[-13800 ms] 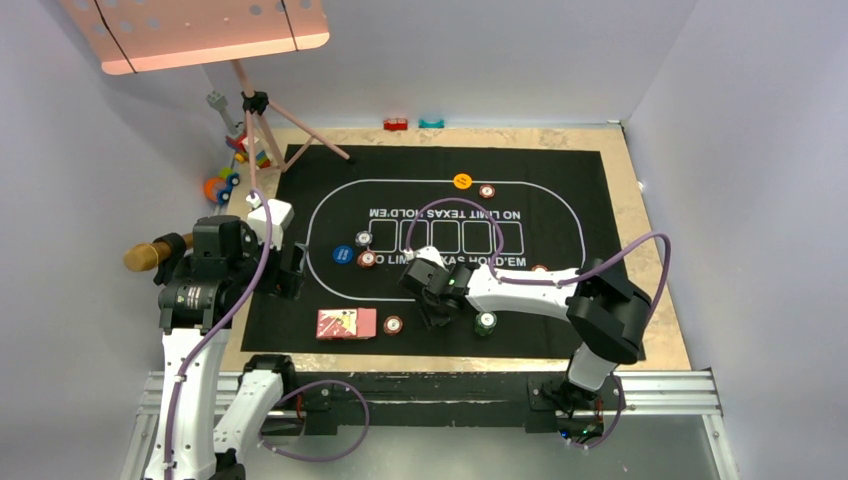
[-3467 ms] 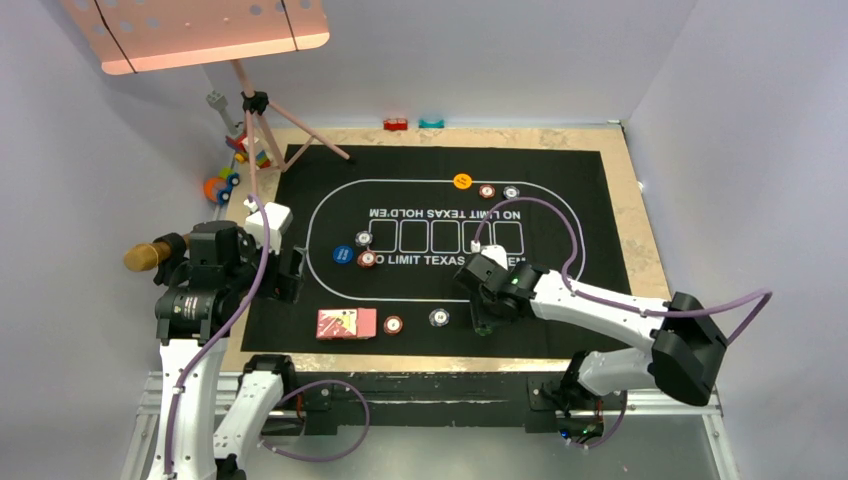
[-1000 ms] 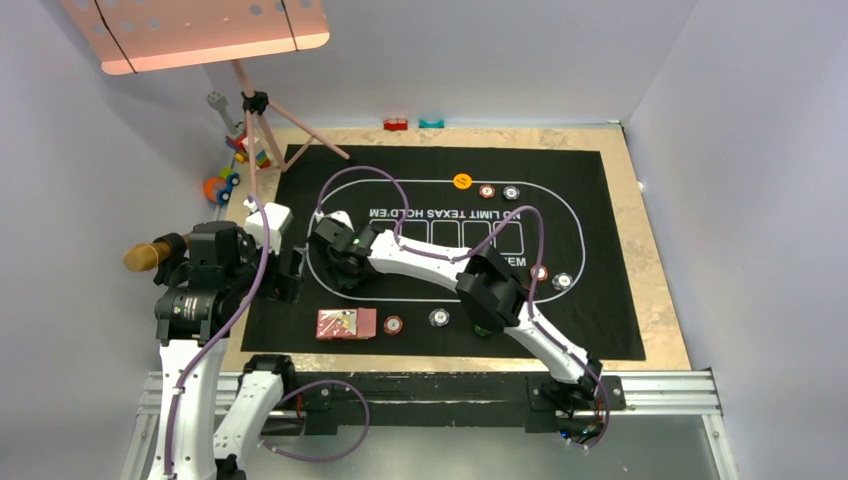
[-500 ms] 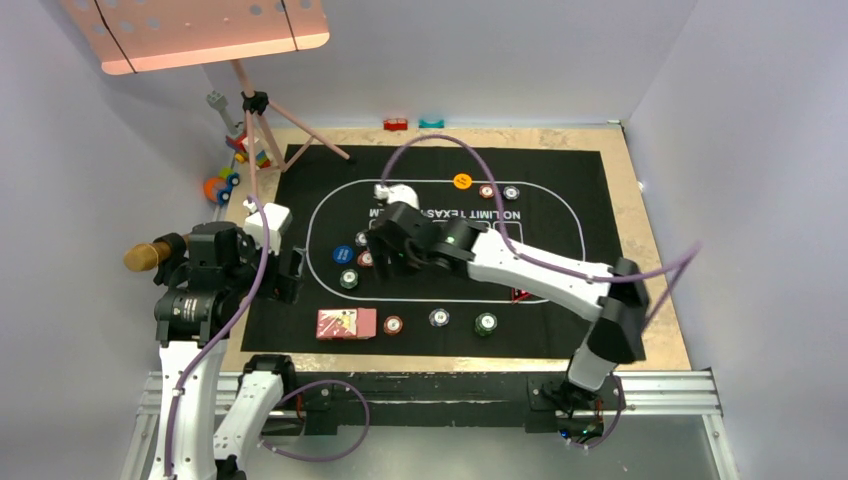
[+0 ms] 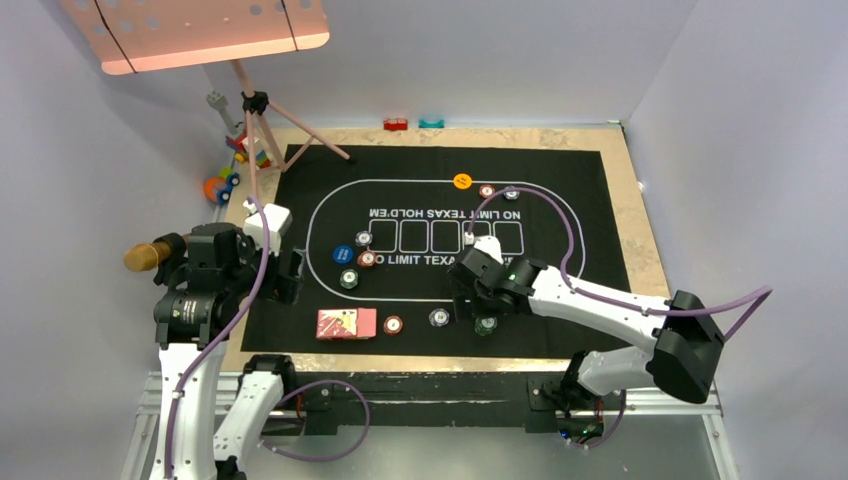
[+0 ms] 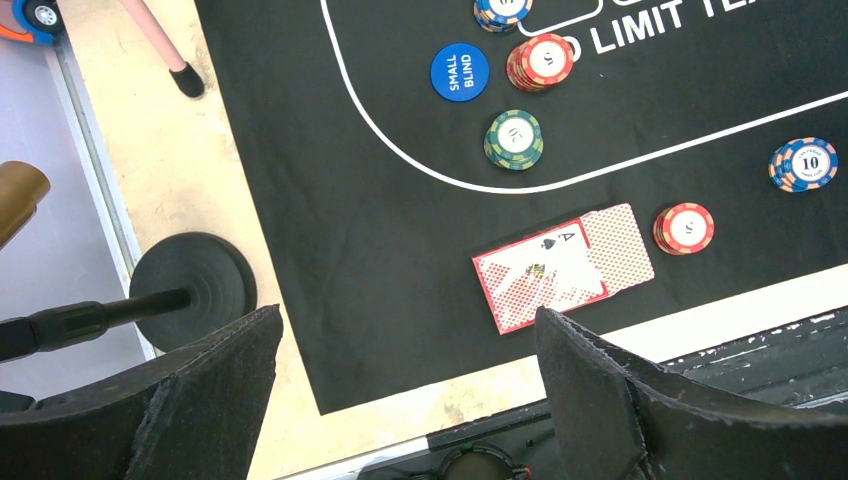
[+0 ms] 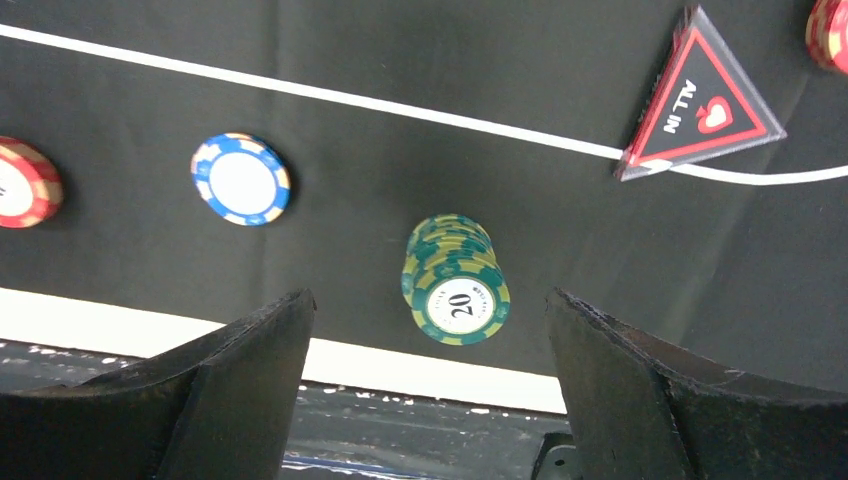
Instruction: Distribute texas hold em gaming equipment
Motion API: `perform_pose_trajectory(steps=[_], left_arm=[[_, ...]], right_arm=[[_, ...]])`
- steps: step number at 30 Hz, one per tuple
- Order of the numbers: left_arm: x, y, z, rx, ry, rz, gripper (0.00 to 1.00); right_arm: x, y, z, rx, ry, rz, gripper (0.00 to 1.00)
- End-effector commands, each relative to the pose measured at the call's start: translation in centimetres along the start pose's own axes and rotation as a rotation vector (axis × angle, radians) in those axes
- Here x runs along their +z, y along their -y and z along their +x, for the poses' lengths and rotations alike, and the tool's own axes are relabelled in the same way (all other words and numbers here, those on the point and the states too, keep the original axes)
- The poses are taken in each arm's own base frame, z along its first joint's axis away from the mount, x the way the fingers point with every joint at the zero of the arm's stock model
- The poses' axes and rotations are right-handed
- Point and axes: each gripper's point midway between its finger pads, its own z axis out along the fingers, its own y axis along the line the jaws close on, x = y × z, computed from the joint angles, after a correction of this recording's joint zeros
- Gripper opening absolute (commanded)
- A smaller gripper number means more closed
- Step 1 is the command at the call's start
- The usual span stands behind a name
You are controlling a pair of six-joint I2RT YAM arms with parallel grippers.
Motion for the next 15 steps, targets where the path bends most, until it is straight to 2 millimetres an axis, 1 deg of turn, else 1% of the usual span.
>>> perform_pose_trajectory(steps=[1, 6, 12, 15], left_arm=[[-0.3, -0.1, -0.5, 0.011, 0.023, -0.005, 1.00], [-0.2, -0.1, -0.5, 0.010, 0.018, -0.006, 1.00], [-0.3, -0.2, -0.5, 0.008, 0.021, -0.010, 1.00], [-0.3, -0.2, -0.6, 0.007, 0.024, -0.011, 1.00]], right_arm=[[0.8, 0.6, 0.9, 0.057, 0.001, 0.014, 0.89], [2.4, 1.1, 1.7, 0.069, -0.030, 0.039, 0.86], [3.6, 0.9, 2.0, 0.054, -0.050, 0.050, 0.82], [4.3, 0.8, 2.5, 0.055, -0.063, 0.048, 0.80]])
